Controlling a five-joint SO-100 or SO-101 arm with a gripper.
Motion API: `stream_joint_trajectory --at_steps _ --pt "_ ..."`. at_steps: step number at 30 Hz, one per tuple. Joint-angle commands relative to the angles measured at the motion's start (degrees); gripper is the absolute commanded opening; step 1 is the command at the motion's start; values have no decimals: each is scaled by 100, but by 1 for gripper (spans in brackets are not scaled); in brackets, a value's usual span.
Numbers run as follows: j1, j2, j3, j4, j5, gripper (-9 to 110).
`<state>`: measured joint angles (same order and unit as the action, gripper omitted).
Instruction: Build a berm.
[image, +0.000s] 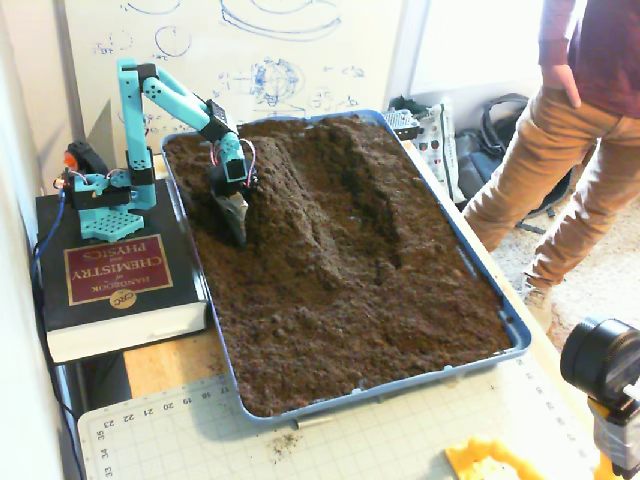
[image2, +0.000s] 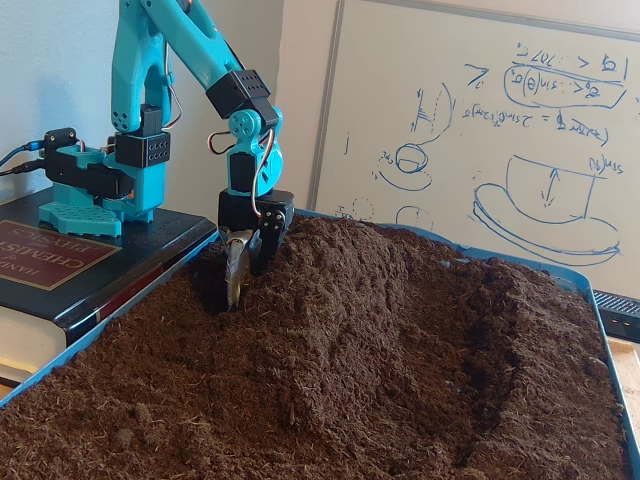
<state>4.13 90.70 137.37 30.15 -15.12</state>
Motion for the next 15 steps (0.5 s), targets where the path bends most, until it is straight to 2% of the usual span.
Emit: stream_joint_trajectory --at_steps 1,8,15 --pt "-105 158 -1441 -352 70 0" --pt "-62 334 -1081 -325 62 0" --pt "-97 1529 70 -281 62 0"
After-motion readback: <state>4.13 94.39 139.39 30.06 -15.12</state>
